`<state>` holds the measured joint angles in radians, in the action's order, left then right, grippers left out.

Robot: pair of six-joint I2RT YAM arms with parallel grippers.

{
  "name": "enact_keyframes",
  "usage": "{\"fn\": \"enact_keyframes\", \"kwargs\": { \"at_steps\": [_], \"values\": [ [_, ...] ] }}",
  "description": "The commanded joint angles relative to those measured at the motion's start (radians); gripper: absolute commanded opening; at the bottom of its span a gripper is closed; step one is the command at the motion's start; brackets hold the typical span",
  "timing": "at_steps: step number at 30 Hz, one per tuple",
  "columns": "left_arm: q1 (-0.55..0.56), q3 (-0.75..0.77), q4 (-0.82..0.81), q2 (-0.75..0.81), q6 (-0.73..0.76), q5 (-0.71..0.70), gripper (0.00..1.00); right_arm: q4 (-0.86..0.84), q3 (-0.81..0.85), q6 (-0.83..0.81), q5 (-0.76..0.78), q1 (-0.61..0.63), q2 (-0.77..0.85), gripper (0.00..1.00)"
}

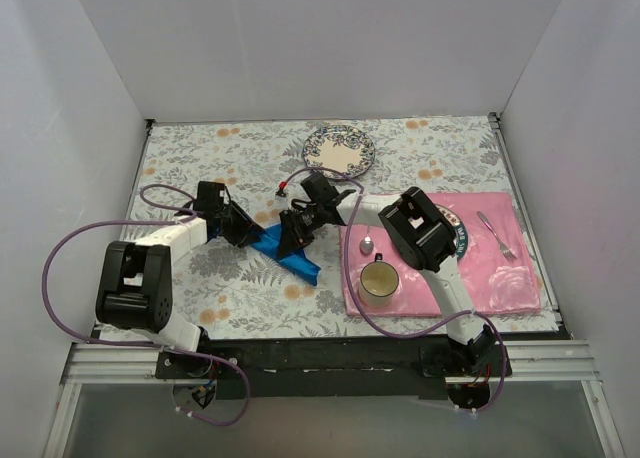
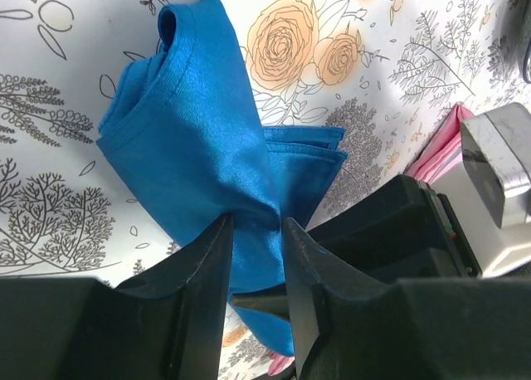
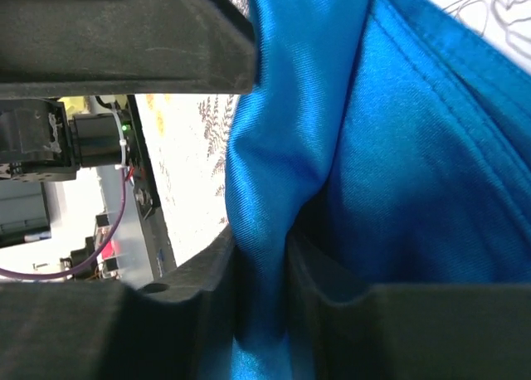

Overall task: Fold the napkin, place the utensils inside, and roll it up
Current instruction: Roll the napkin with the utensil

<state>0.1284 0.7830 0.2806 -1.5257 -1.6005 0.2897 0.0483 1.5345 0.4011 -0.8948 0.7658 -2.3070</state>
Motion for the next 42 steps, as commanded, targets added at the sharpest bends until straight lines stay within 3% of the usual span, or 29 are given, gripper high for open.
{"fn": "enact_keyframes", "kwargs": {
  "at_steps": [1,6,11,18,24,31,40,42],
  "values": [
    [0.002,-0.016,-0.031,-0.031,0.007,-0.024,0.29,0.24,0.05,-0.16,0.146,0.012,0.027,0.37],
    [0.002,-0.028,-0.032,-0.042,0.005,-0.017,0.28,0.422,0.151,-0.281,0.368,0.046,0.092,0.52],
    [0.002,-0.025,-0.017,-0.025,0.011,-0.012,0.28,0.527,0.222,-0.366,0.572,0.104,0.15,0.6],
    [0.002,-0.005,-0.004,-0.024,0.007,-0.006,0.28,0.481,0.233,-0.398,0.867,0.213,0.196,0.69],
    [0.002,0.016,0.019,-0.021,0.008,-0.009,0.28,0.43,0.208,-0.398,0.971,0.277,0.179,0.72],
    [0.002,0.024,0.032,-0.001,-0.007,-0.001,0.29,0.438,0.207,-0.398,1.08,0.314,0.107,0.69],
    [0.002,0.028,0.068,0.036,0.001,0.0,0.33,0.378,0.159,-0.398,1.1,0.311,0.093,0.47],
    [0.002,0.03,0.08,0.067,0.016,-0.02,0.36,0.381,0.164,-0.398,1.053,0.303,0.098,0.38]
  ]
}}
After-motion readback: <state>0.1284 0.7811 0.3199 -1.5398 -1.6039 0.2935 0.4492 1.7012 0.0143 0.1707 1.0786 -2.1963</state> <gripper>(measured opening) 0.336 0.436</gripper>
